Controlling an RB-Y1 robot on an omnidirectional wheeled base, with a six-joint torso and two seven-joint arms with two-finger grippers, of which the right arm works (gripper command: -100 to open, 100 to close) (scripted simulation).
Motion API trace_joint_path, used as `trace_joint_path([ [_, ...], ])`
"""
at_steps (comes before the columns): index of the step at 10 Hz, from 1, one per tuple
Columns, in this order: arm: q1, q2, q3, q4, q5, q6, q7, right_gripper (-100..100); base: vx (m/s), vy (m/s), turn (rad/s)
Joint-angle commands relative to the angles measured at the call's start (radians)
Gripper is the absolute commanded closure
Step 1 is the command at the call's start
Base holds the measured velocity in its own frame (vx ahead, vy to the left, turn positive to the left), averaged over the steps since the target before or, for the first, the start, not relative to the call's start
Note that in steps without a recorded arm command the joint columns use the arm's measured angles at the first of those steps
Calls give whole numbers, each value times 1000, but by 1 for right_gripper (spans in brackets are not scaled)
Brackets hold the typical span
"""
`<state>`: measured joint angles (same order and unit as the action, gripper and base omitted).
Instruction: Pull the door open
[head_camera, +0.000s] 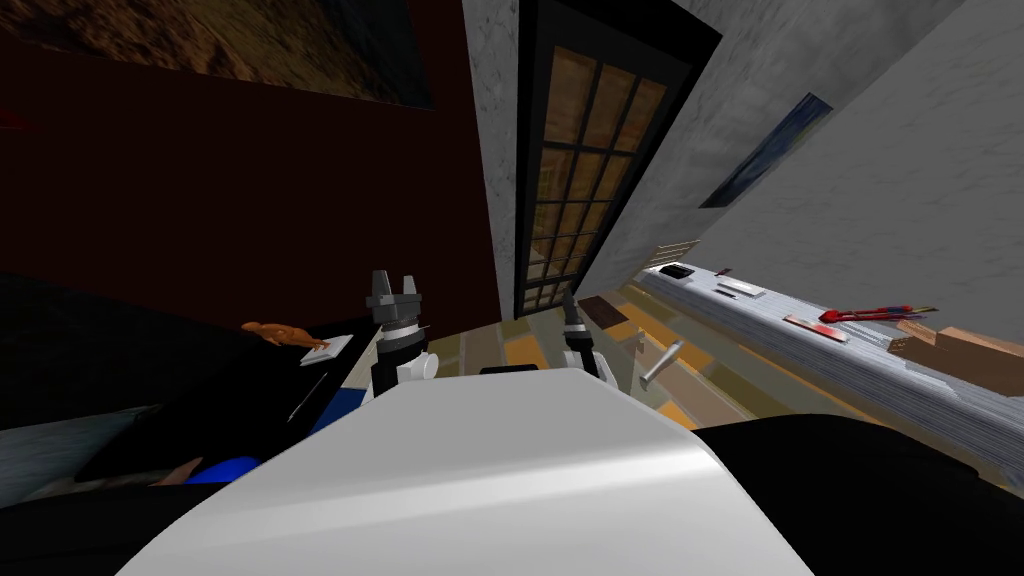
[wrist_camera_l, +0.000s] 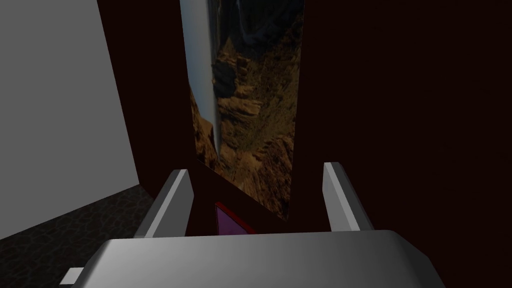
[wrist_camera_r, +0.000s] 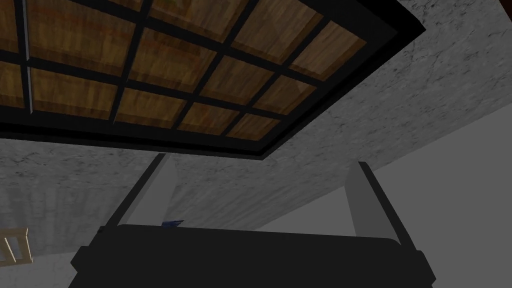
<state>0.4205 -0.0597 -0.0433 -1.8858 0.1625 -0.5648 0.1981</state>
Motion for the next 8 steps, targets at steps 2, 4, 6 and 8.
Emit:
trace_joint_path([
  [2, -28, -11, -26, 75, 22, -24, 66, -100, 100, -11, 56],
  [4, -48, -16, -44, 133, 40, -42, 118, -100, 97, -18, 73],
  [6, -59, -19, -53, 169, 50, -52, 145, -100, 73, -13, 42],
  [8, -79, -23, -71, 231, 69, -71, 199, -100, 65, -3, 54],
])
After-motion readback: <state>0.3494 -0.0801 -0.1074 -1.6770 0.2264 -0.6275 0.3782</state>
